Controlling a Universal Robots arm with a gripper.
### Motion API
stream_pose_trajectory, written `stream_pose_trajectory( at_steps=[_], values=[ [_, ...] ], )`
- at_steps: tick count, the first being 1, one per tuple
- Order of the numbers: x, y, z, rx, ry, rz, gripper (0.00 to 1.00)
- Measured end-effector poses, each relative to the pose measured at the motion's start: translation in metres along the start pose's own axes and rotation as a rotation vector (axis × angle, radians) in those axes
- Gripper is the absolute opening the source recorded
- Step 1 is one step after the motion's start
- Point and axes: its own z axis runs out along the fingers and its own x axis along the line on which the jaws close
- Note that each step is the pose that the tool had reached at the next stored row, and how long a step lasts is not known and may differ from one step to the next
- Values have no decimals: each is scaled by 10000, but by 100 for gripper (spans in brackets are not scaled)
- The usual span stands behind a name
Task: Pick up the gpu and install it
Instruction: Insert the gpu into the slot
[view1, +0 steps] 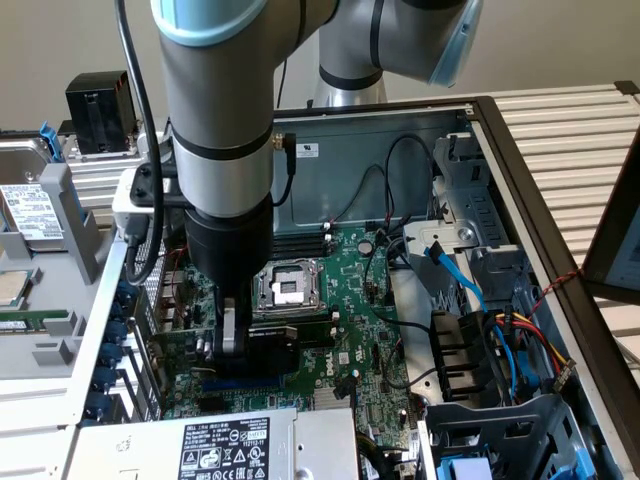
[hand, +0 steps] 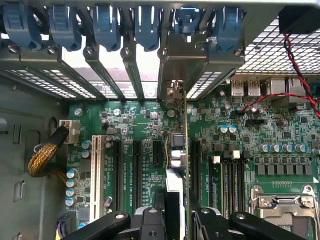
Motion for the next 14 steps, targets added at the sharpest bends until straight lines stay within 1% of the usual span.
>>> stream_pose_trajectory(
  at_steps=[6, 9, 11, 14],
  values=[
    [0, 6, 4, 0, -2, 39, 27],
    [1, 7, 11, 3, 7, 67, 27],
    [-2, 6, 22, 0, 26, 93, 27],
    [-4, 6, 24, -2, 30, 108, 27]
  ],
)
